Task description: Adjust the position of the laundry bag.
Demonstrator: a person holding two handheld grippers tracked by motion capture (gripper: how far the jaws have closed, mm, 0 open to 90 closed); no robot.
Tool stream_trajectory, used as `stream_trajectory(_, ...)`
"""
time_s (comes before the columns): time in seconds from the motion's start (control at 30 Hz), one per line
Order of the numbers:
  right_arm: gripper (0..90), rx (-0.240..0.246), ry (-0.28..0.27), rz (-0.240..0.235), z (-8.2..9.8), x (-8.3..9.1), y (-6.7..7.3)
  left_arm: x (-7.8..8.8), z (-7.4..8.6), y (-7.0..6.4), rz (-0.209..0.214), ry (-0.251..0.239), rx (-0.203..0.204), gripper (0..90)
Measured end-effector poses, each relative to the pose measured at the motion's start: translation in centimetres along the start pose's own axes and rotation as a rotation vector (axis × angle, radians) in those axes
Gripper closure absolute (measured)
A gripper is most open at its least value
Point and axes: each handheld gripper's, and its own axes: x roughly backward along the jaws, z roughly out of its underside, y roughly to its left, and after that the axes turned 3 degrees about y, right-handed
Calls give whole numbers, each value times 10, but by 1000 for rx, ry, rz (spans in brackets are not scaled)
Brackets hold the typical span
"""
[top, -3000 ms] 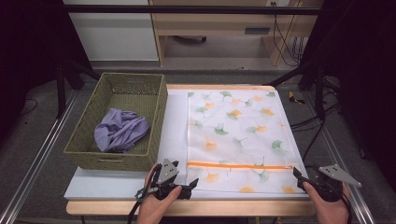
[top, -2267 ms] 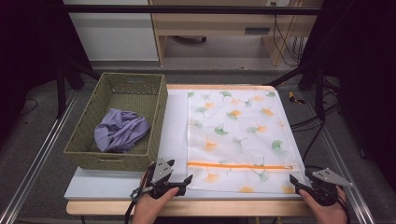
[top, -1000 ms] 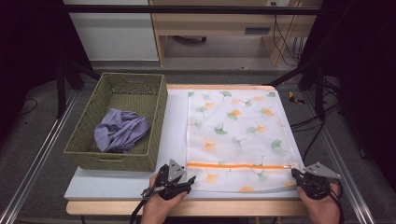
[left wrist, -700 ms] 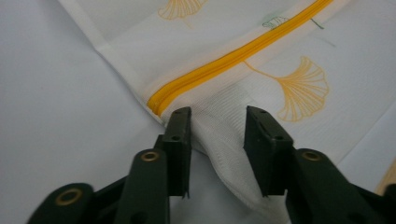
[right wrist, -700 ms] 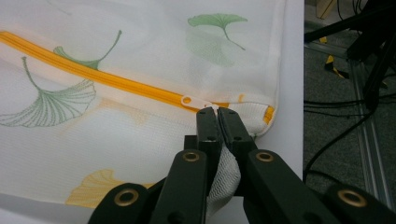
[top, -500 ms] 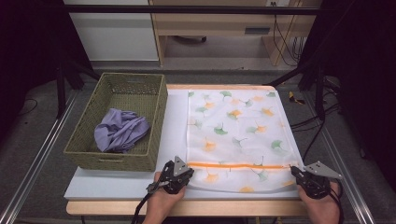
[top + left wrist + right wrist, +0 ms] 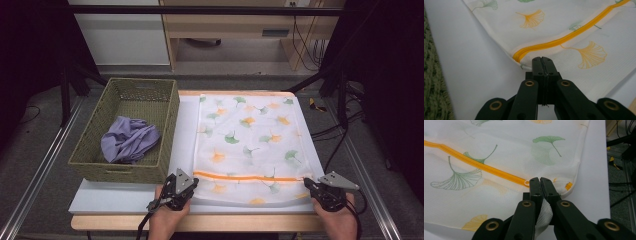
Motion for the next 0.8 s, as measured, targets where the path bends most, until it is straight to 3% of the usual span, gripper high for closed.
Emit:
stream_trajectory(0.37, 887, 85, -1, -26, -12, -6, 25, 15, 11, 8, -30, 5, 10, 896)
stream_trajectory(0.8, 887, 101, -7, -48, -14, -4, 31, 18, 18, 9, -56, 25, -3, 896)
